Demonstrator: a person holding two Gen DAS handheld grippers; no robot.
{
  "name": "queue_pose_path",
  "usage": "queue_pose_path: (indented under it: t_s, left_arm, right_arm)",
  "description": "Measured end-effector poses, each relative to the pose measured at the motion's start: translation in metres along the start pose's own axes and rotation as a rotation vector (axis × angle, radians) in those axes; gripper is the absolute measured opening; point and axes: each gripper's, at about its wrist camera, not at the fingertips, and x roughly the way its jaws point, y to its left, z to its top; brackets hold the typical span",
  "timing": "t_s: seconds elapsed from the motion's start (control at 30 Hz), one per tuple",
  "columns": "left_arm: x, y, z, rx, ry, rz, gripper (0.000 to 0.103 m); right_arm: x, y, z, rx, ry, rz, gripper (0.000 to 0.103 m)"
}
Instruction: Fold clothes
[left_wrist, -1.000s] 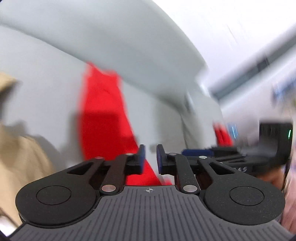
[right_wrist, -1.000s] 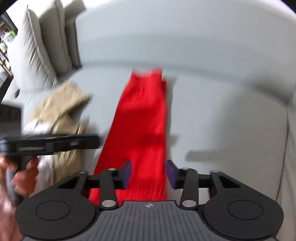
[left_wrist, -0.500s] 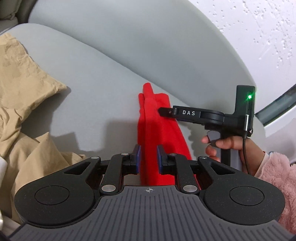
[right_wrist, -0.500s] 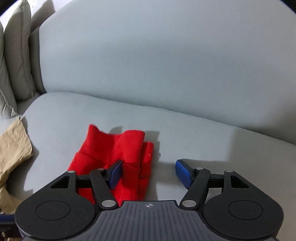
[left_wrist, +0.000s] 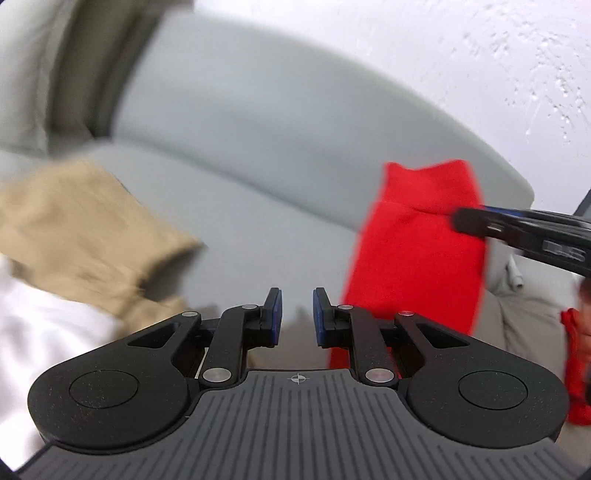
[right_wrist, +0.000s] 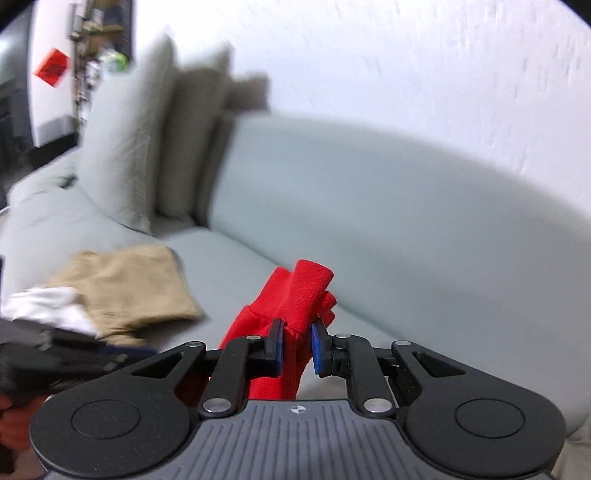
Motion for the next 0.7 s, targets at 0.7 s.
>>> queue_pose_path:
  t_s: [0.7]
  left_arm:
    - [-0.183,-0.066,-0.125,0.117,0.167,-0.004,0.018]
  right_arm:
    - [-0.23,0.09,-0.169,-0.284,0.164,0.07,0.049]
